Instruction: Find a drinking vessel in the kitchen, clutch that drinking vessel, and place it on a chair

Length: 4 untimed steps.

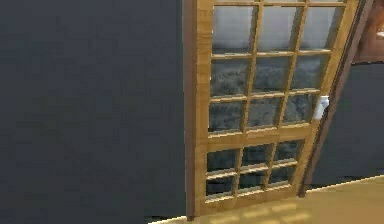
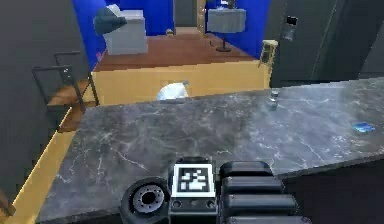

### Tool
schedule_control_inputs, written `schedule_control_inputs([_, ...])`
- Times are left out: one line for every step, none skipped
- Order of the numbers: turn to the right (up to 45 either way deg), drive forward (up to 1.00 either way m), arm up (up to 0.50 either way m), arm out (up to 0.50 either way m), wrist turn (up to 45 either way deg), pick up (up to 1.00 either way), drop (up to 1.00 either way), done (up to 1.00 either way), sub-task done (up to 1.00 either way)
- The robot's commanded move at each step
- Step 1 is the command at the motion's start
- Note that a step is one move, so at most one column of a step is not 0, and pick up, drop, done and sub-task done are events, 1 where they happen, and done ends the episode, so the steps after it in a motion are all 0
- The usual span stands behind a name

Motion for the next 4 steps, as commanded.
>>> schedule_control_inputs([0.0,0.40,0.00,0.00,0.0,0.00,0.00,0.00,0.00])
schedule_control_inputs([30.0,0.00,0.00,0.00,0.0,0.00,0.00,0.00,0.00])
schedule_control_inputs([0.0,0.30,0.00,0.00,0.0,0.00,0.00,0.00,0.00])
schedule_control_inputs([45.0,0.00,0.00,0.00,0.0,0.00,0.00,0.00,0.00])
